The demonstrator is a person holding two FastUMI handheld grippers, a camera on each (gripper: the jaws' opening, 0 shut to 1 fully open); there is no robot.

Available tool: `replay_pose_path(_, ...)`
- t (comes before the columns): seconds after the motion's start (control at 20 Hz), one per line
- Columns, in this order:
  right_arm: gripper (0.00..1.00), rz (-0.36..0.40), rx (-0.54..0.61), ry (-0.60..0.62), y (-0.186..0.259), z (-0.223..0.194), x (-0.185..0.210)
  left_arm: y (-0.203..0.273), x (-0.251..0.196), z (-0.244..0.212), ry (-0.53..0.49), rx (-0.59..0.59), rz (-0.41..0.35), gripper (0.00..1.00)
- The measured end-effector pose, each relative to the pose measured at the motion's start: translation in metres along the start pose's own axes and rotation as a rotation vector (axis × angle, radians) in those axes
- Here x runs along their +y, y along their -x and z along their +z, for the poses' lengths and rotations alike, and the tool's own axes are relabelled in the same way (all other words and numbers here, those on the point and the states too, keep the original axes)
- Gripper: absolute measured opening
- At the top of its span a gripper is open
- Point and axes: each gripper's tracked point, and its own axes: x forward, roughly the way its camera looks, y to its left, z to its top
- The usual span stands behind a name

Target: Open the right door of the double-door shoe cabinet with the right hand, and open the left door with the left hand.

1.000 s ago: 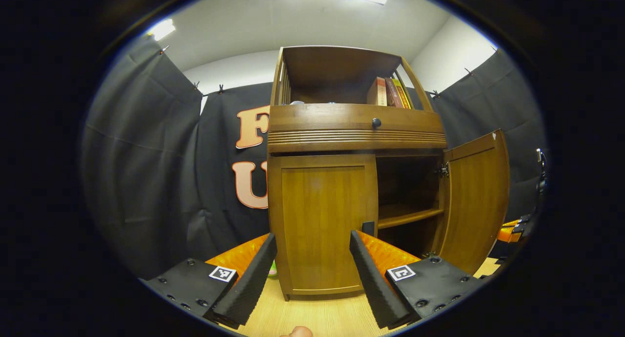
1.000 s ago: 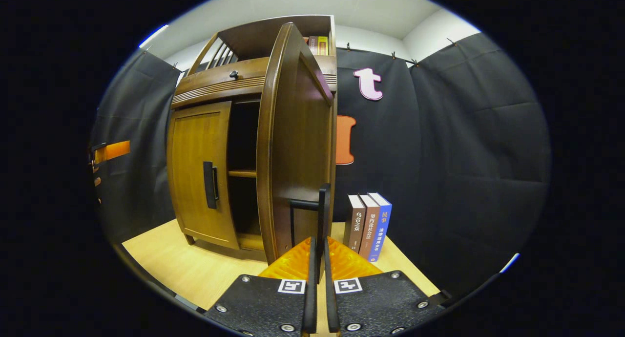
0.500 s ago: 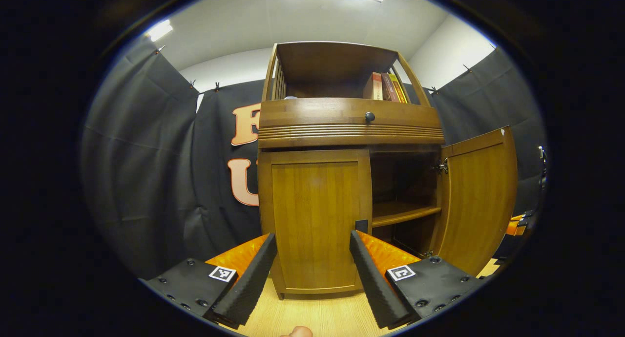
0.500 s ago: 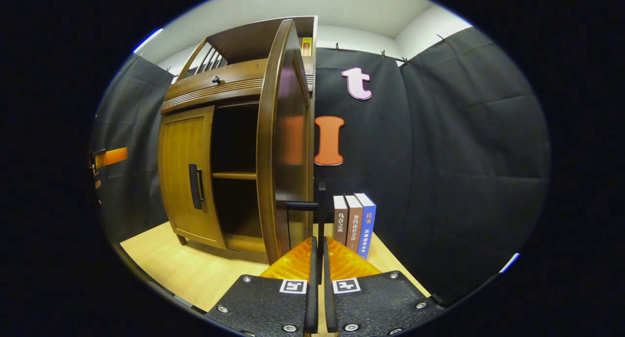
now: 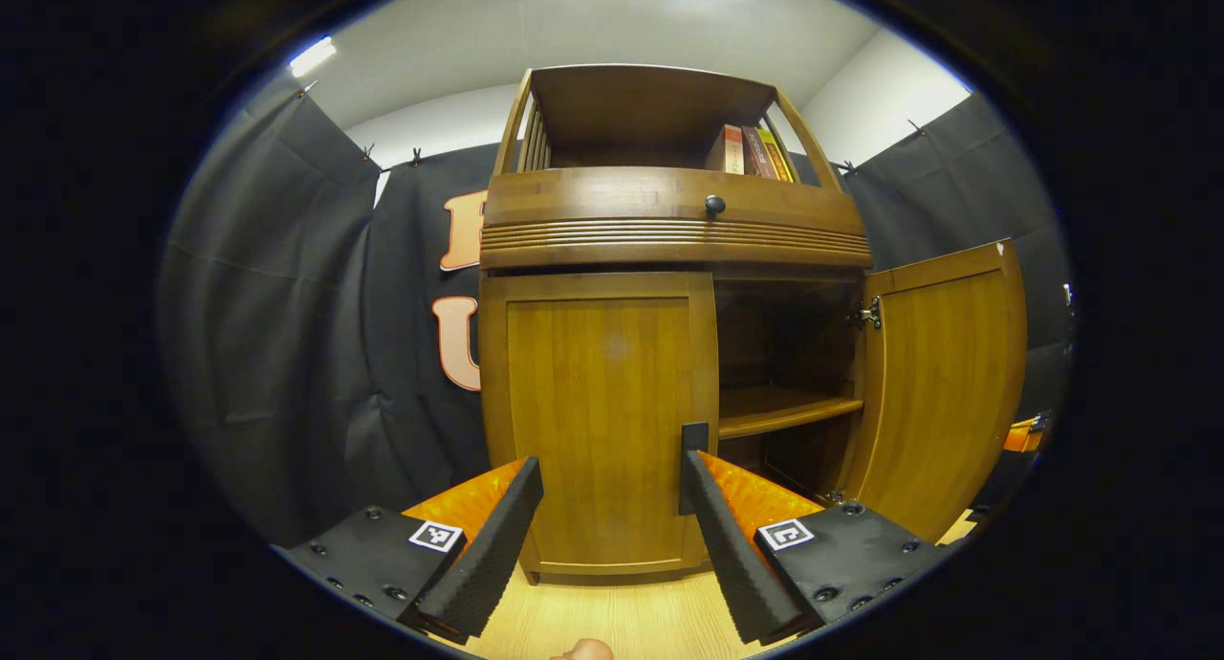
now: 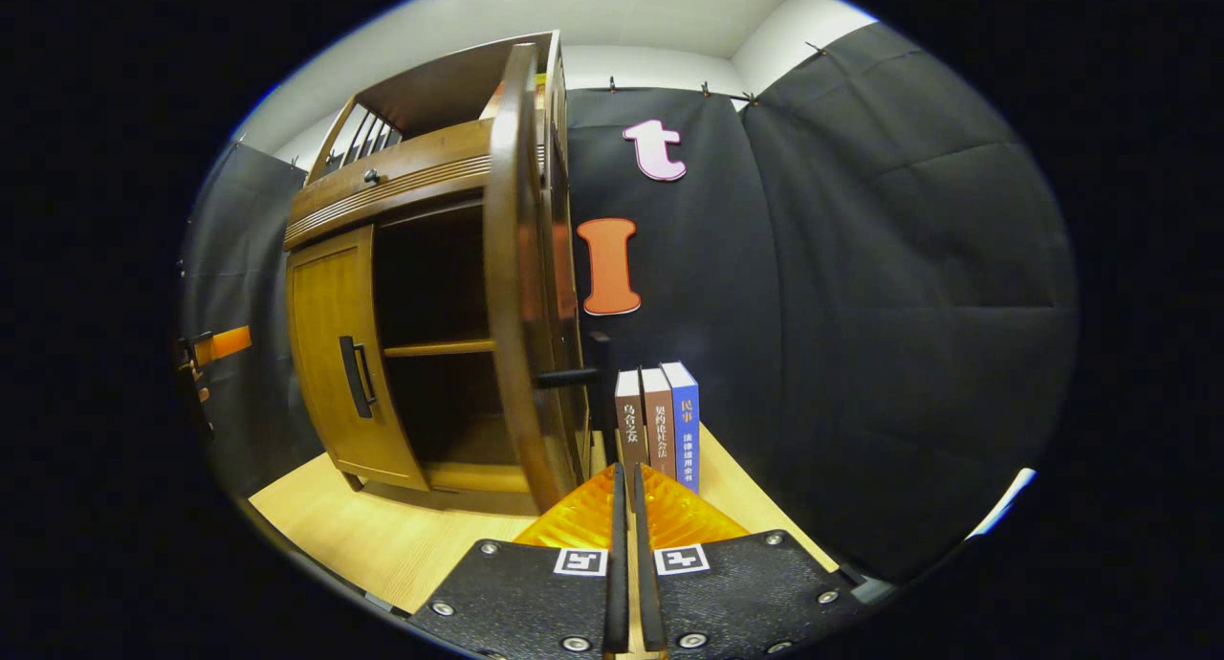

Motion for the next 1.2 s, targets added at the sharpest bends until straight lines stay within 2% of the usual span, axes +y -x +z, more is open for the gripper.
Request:
replay_pose_path(0.25, 0.06, -0.075, -0.045, 0.033, 0.01, 0.013, -0.021, -0.025, -0.02, -0.014, 0.014, 0.024, -0.022, 0.96)
replay_pose_path(0.3, 0.19, -0.093, -0.06, 0.038, 0.013, 0.018, -0.024, -0.031, -0.022, -0.015, 0.011, 0.026, -0.025, 0.95)
replay_pose_path(0.35, 0.06, -0.108, -0.071, 0.04, 0.017, 0.022, -0.027, -0.038, -0.028, -0.019, 0.008, 0.029, -0.029, 0.95)
replay_pose_path(0.45, 0.02, -0.115, -0.09, 0.038, 0.025, 0.029, -0.026, -0.051, -0.037, -0.025, 0.008, 0.029, -0.04, 0.97)
replay_pose_path(0.5, 0.14, -0.117, -0.095, 0.041, 0.028, 0.032, -0.024, -0.058, -0.041, -0.027, 0.009, 0.026, -0.041, 0.98)
replay_pose_path(0.7, 0.32, -0.123, -0.11, 0.053, 0.043, 0.043, -0.019, -0.083, -0.056, -0.039, 0.018, 0.035, -0.045, 0.98)
replay_pose_path(0.75, 0.35, -0.123, -0.118, 0.06, 0.047, 0.047, -0.017, -0.089, -0.059, -0.047, 0.027, 0.045, -0.046, 0.97)
replay_pose_path(0.8, 0.27, -0.125, -0.128, 0.072, 0.051, 0.05, -0.015, -0.095, -0.06, -0.052, 0.035, 0.053, -0.046, 0.96)
replay_pose_path(0.85, 0.42, -0.126, -0.134, 0.087, 0.053, 0.052, -0.013, -0.104, -0.06, -0.056, 0.039, 0.061, -0.042, 0.96)
replay_pose_path(0.9, 0.45, -0.125, -0.136, 0.097, 0.056, 0.052, -0.01, -0.111, -0.061, -0.058, 0.037, 0.063, -0.038, 0.96)
replay_pose_path(0.95, 0.65, -0.117, -0.135, 0.101, 0.056, 0.053, -0.006, -0.118, -0.061, -0.06, 0.032, 0.058, -0.038, 0.96)
replay_pose_path(1.05, 0.68, -0.125, -0.139, 0.096, 0.059, 0.055, -0.003, -0.13, -0.063, -0.067, 0.034, 0.06, -0.044, 0.96)
replay_pose_path(1.1, 0.59, -0.127, -0.141, 0.099, 0.059, 0.057, -0.001, -0.135, -0.066, -0.07, 0.049, 0.066, -0.055, 0.96)
replay_pose_path(1.15, 0.87, -0.13, -0.144, 0.099, 0.059, 0.057, 0.001, -0.138, -0.068, -0.073, 0.062, 0.067, -0.064, 0.96)
replay_pose_path(1.2, 0.91, -0.125, -0.144, 0.095, 0.059, 0.056, 0.004, -0.143, -0.067, -0.075, 0.07, 0.066, -0.063, 0.96)
